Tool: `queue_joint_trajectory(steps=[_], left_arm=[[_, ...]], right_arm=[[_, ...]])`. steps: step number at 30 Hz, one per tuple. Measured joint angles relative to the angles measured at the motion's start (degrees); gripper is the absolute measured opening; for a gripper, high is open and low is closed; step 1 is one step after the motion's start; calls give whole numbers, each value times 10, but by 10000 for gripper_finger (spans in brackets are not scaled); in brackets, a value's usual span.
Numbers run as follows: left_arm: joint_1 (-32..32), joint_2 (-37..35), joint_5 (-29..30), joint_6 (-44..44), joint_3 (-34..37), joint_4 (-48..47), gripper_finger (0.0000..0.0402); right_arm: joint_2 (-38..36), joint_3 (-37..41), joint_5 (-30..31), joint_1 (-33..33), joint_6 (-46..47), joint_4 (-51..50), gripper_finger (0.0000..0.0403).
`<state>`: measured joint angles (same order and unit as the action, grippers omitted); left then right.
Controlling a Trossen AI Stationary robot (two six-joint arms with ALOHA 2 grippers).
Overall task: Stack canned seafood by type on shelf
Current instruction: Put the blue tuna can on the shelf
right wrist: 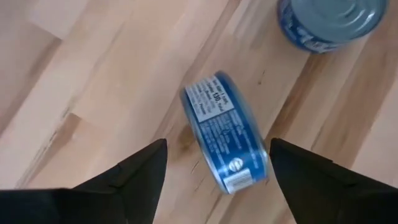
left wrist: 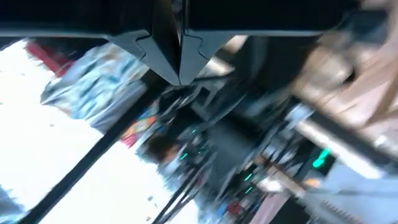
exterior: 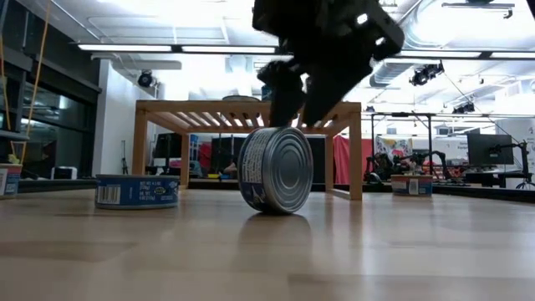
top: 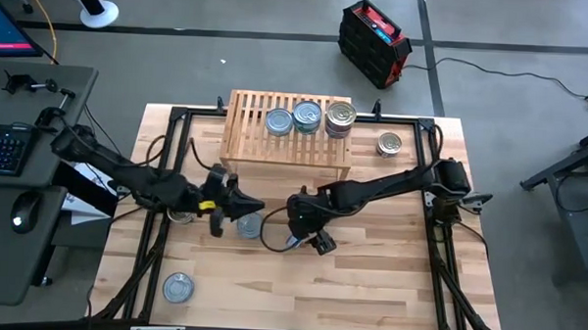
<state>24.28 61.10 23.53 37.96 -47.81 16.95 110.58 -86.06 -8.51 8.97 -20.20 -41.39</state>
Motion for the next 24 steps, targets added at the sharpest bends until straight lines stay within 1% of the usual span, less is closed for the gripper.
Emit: queue_joint_trajectory(steps=[2,8,12,14,16,18,22,24], left_arm=[[7,-1,0,-13,-1,37,0],[18,-7,1,-70,-1,102,0],[18,-21,0,-88,-1,100,0],[18,-34,0,-97,-1,96,0],[18,-51,0,-103,-1,83,0],[18,-74,0,-109,-1,48,0],[18,-128,1,-106,-1,-34,0],[18,-148,5,-105,-1,-77,0]], right_arm=[[9,0,1,0,-1,1,270],[34,0,5,1,-3,6,268],[40,0,7,1,-2,15,265],[41,0,14,1,15,28,256],[41,-1,20,2,34,29,236],[42,-10,23,5,41,28,205],[42,-46,66,18,51,19,119],[42,-74,82,23,61,15,112]])
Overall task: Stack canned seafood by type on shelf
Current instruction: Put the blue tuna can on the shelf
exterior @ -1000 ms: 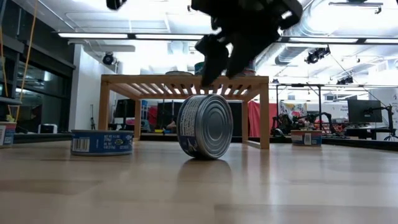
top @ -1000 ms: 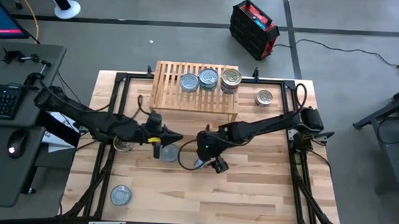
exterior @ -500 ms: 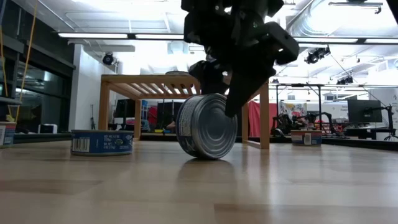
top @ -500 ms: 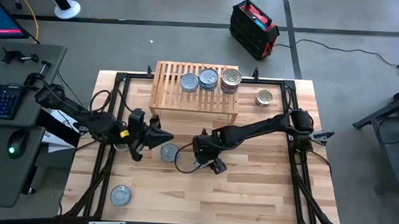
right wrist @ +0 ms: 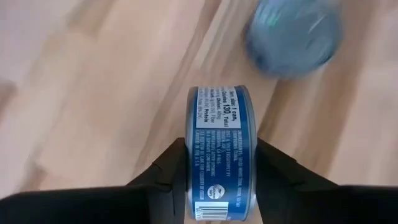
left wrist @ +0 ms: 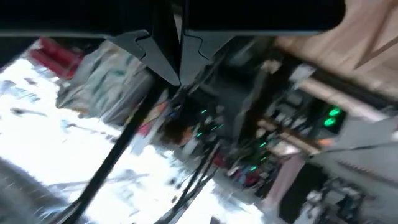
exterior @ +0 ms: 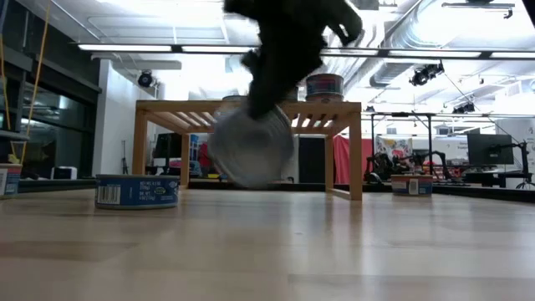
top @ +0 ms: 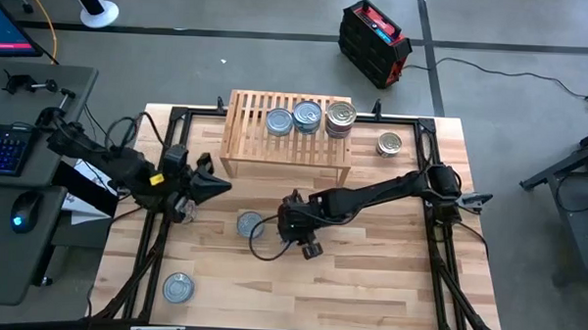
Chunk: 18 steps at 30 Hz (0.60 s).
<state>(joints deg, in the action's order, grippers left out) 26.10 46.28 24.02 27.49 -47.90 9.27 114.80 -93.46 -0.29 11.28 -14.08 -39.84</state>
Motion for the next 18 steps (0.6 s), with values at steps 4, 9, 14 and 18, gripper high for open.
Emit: queue_joint_trajectory(steps=[4,9,14,18], left_arm=[[0,-11,30,20,0,-100,0],[0,-4,69,51,0,-210,1],[0,-1,108,55,0,-249,1],[0,-14,111,23,0,-243,1]], right_arm=[[0,-60,24,2,25,-17,112],[0,-150,95,0,36,-27,112],[-1,-195,210,-17,-14,11,112],[3,-196,282,-48,-74,58,112]])
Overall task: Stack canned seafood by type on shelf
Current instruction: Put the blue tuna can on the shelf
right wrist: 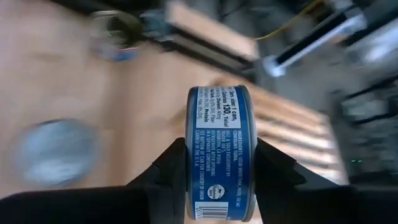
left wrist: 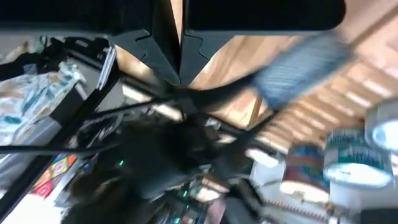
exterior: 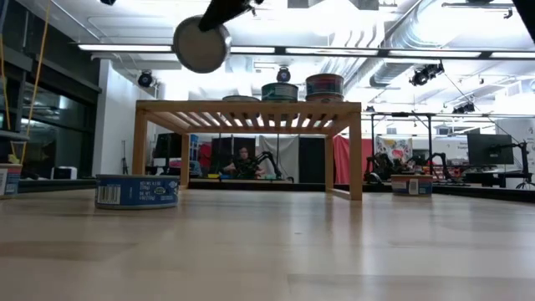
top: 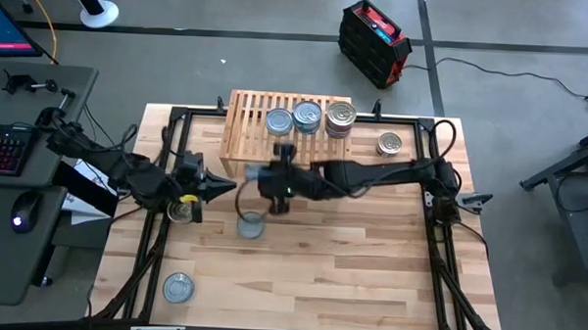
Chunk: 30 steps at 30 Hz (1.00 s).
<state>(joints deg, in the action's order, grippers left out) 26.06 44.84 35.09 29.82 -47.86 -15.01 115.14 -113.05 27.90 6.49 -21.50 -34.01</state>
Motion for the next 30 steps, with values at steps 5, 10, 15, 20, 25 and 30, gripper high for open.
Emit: queue_joint_trajectory(steps=[5,10,15,20,25,30], left_arm=[[0,-37,1,-47,0,13,1],[0,-71,1,-52,0,20,1],[0,-91,1,-52,0,36,1],[0,-91,1,-79,0,47,1],[0,-89,11,-87,0,44,1],[0,-89,33,-117,0,43,1]], right_arm=[[29,5,61,-32,-130,140,112],[76,5,99,-66,-228,200,112],[115,6,137,-92,-290,226,112],[129,6,127,-100,-298,237,123],[130,6,103,-100,-253,239,195],[128,6,108,-94,-244,239,238]])
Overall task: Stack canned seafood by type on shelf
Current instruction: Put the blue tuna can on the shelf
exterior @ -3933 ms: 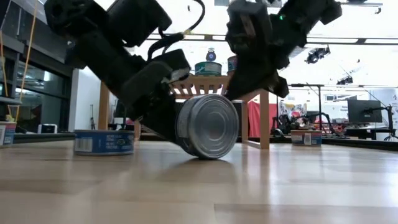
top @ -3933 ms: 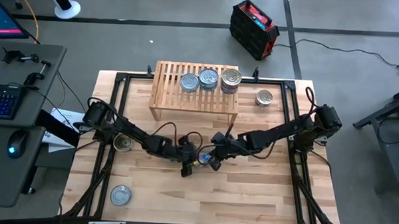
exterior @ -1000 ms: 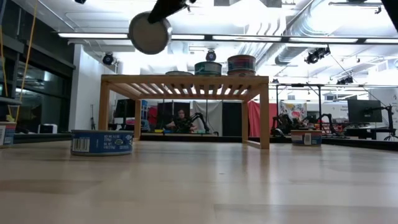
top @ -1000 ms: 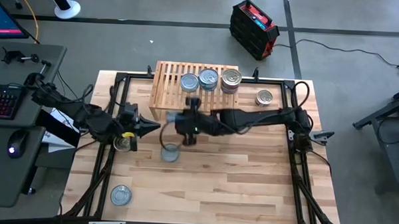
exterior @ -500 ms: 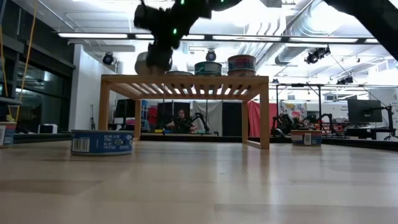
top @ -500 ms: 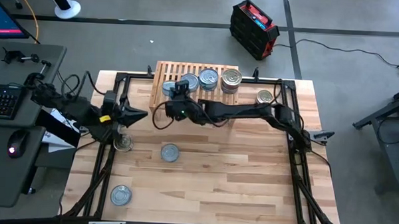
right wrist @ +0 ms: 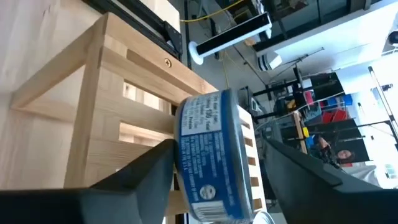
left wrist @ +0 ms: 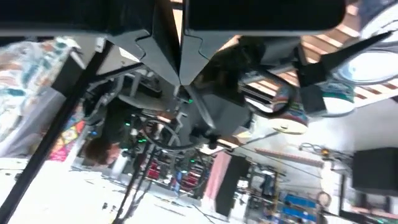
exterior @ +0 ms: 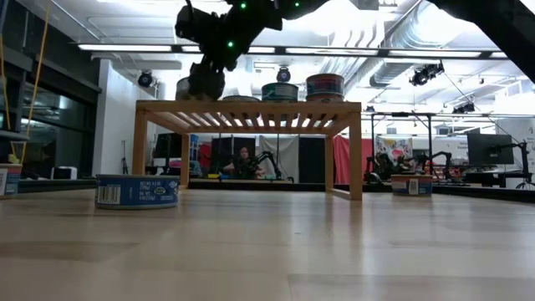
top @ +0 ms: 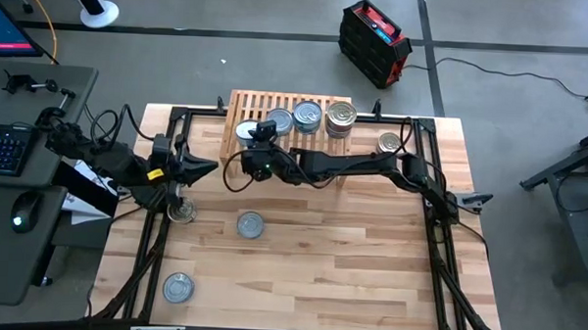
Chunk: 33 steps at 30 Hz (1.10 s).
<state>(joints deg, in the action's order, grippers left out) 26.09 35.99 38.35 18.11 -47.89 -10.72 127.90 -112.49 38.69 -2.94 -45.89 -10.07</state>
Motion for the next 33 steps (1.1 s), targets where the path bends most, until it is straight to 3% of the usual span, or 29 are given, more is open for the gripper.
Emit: queue_joint_trajectory(steps=[6,15,20,23,26,30,31,33], left_arm=[[0,0,43,-2,0,-1,1],[0,0,82,3,0,-8,1],[-21,21,111,55,0,-99,1],[-50,68,96,129,0,-165,1],[-84,125,51,159,1,-181,1],[-147,186,12,111,1,-143,1],[-172,195,-25,98,1,-130,1],[-230,209,-132,83,1,-113,1]], right_arm=[[0,-24,-8,0,58,-57,246],[-1,-150,-133,-30,227,-255,247],[-2,-227,-226,-31,295,-394,247],[-38,-197,-242,-27,313,-433,237],[-72,-190,-225,-20,343,-508,190],[-110,-190,-228,-15,401,-612,59],[-117,-190,-232,-13,413,-635,30],[-133,-189,-227,-7,442,-681,16]])
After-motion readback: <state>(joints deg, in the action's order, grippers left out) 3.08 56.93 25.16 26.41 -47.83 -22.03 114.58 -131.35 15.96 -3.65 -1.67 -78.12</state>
